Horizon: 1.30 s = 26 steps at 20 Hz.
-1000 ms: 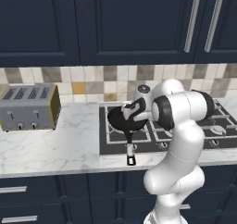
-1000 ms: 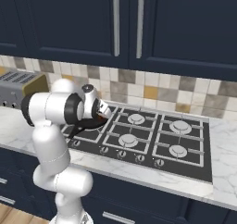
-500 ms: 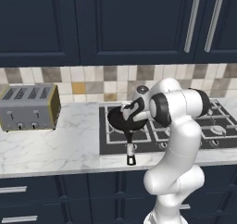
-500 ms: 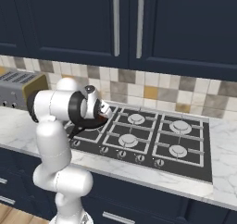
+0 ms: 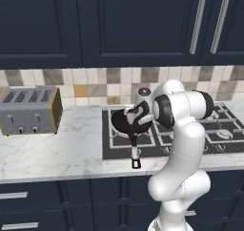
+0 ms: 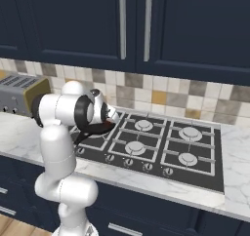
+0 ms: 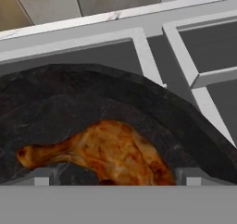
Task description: Take the chicken drumsticks from the pan and place one on each plate on the dining counter.
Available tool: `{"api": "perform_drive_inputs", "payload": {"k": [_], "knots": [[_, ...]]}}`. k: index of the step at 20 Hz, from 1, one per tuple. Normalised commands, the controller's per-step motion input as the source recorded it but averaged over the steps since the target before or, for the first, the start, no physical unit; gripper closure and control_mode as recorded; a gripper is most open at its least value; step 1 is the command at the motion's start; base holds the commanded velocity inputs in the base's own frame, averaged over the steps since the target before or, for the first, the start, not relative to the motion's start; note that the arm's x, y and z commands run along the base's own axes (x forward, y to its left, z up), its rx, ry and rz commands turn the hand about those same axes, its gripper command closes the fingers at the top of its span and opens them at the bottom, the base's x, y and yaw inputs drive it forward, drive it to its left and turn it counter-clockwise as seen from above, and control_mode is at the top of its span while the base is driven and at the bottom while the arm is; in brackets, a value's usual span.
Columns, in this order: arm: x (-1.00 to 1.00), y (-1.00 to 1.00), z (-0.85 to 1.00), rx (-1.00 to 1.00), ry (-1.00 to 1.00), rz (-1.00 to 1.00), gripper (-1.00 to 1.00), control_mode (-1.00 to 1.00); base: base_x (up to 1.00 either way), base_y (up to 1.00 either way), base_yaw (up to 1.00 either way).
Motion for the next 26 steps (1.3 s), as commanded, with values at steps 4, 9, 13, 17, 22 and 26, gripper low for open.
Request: {"api": "perform_drive_inputs", "payload": {"k": [4, 9, 13, 17, 22, 26], "knots": [[0.00, 0.00, -0.18, -0.07, 0.00, 0.00, -1.00, -1.00, 0.00, 0.00, 0.00], [0.00, 0.02, -0.17, -0.03, 0.00, 0.00, 1.00, -1.00, 0.00, 0.00, 0.00], [0.00, 0.01, -0.18, 0.00, -0.02, 0.00, 1.00, -1.00, 0.00, 0.00, 0.00], [-0.01, -0.04, -0.17, 0.00, -0.06, 0.01, 1.00, -1.00, 0.00, 0.00, 0.00], [-0.16, -0.01, -0.05, 0.00, -0.11, 0.06, 1.00, -1.00, 0.00, 0.00, 0.00], [-0.30, 0.00, 0.12, 0.01, -0.15, 0.07, 1.00, -1.00, 0.00, 0.00, 0.00]]}}
